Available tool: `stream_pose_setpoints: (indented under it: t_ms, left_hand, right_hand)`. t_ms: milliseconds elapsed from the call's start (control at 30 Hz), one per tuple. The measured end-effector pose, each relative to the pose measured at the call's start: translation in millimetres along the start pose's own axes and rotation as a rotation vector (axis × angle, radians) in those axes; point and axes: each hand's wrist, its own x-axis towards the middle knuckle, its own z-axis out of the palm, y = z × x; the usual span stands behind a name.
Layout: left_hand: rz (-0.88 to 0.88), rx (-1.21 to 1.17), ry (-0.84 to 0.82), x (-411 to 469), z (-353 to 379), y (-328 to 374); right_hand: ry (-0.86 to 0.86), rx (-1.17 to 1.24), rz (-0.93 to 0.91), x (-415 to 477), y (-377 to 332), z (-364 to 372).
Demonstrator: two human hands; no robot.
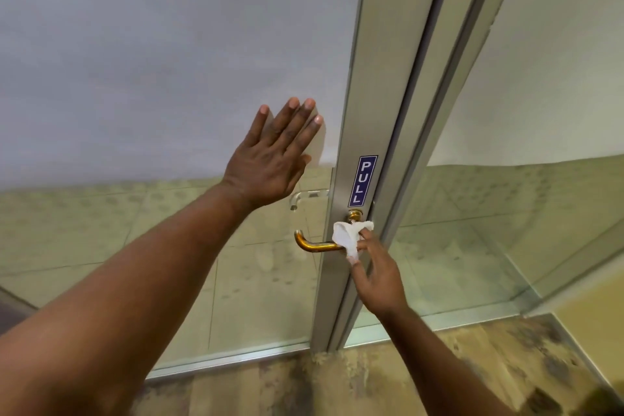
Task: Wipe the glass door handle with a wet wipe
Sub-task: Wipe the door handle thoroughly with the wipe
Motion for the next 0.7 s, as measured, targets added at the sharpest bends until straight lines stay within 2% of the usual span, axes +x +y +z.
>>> stream_pose_setpoints:
  t_ms: [167,433,700]
  left_hand:
    - [-0.005,0.005,-0.003,0.4,1.1,0.6]
    - [-0.002,0.036,0.016,-0.1,2.4,1.0]
    - [-0.004,0.045,0.031,-0.2,4.9,0.5]
  right_hand:
    - [0.068,-0.090,-0.044,9.4,8.5,-8.0]
    - [0.001,-0.346,-0.365,35.2,38.9,-6.1]
    - [-0.043,-0.477,-0.460,38.9,37.9,-12.4]
